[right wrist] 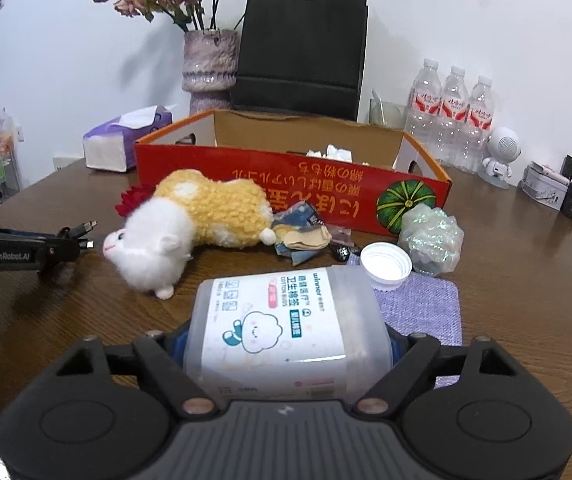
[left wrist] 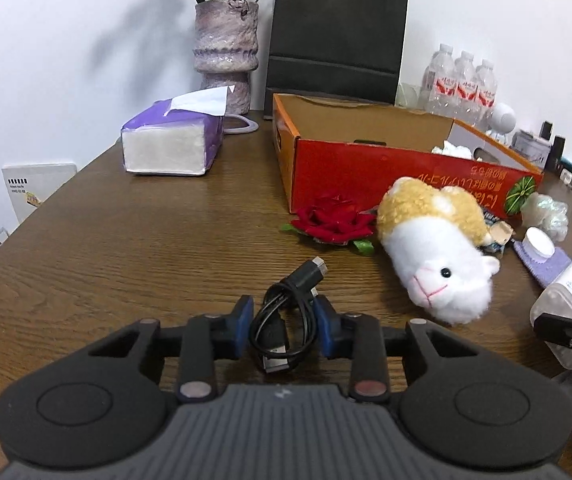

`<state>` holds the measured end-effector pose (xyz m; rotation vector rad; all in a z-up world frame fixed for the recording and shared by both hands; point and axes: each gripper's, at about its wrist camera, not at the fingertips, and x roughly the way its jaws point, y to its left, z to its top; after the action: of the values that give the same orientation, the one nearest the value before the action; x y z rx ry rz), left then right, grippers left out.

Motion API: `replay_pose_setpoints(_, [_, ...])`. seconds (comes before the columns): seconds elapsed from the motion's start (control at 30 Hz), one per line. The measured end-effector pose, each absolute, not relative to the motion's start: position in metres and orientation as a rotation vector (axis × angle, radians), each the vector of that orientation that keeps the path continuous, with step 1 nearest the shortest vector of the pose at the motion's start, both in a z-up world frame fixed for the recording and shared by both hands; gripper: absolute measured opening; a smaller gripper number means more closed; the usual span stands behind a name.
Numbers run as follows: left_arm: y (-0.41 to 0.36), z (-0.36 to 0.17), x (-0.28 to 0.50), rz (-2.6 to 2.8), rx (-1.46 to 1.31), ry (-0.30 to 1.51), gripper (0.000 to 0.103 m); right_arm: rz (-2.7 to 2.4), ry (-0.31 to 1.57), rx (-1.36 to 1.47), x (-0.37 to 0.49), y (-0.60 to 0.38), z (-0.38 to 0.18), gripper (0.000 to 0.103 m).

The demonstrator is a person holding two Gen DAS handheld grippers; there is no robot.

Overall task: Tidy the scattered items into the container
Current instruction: 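Grasp the black cable with the left tool while the right tool grasps the white wipes container, then carry the cable and wipes container into the box and open both tools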

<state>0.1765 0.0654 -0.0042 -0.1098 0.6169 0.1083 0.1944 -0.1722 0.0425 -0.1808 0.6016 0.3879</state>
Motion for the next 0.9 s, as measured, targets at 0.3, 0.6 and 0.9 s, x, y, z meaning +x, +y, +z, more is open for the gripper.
replay_pose_setpoints(0.3, [0.063, 0.013, 0.163, 0.096, -0.118, 0.553, 0.033, 0.383, 0.55, -0.147, 0.188, -0.182, 0.054, 0.083])
replay_pose_setpoints(0.6, [0.054, 0.044, 0.163, 0.058, -0.143, 0.463, 0.033, 0.372, 0.472, -0.118, 0.194, -0.189, 0.077, 0.083])
replay_pose_setpoints(0.9, [0.037, 0.08, 0.198, 0.016, -0.163, 0.373, 0.033, 0.383, 0.384, -0.097, 0.224, -0.187, 0.108, 0.083])
